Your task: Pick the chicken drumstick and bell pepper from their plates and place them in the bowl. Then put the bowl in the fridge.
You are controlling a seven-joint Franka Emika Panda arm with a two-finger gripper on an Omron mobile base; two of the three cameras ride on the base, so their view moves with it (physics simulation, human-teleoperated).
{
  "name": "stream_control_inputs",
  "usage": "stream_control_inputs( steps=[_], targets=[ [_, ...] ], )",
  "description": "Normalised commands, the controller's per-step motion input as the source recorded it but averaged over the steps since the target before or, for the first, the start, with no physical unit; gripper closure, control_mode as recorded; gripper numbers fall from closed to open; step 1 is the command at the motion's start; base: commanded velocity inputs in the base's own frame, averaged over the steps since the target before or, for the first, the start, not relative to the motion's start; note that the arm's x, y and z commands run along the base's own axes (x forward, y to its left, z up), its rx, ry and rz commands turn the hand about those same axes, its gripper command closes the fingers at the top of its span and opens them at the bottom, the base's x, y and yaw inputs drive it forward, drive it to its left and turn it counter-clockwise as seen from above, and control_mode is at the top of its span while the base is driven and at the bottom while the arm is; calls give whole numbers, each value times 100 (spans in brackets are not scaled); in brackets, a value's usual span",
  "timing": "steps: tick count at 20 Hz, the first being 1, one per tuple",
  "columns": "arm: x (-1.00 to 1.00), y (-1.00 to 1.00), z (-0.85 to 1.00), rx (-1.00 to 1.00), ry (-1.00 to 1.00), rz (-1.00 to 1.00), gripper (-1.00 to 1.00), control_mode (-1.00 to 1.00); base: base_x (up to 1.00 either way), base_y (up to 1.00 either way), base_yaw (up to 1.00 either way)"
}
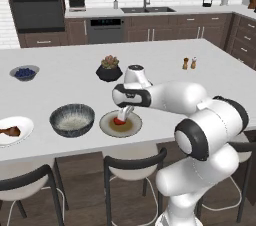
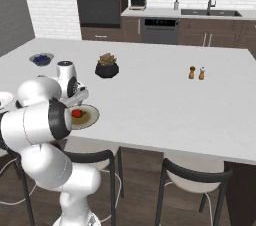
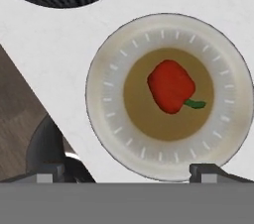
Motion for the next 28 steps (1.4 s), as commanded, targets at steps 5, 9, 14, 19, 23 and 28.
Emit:
stream_control_inputs(
  steps=[5, 9, 14, 19, 23, 28],
  targets=[
    [15, 4, -14, -1, 0, 0, -100, -100, 0, 0, 0],
    [16, 0, -16, 0, 0, 0, -100, -100, 0, 0, 0],
    [22, 4, -15, 0, 0, 0, -100, -100, 0, 0, 0],
    [37, 13, -17, -1, 0, 0, -100, -100, 0, 0, 0],
    [34, 3, -16, 0, 0, 0, -100, -100, 0, 0, 0],
    [29, 10, -22, 0, 0, 0, -100, -100, 0, 0, 0]
  ],
)
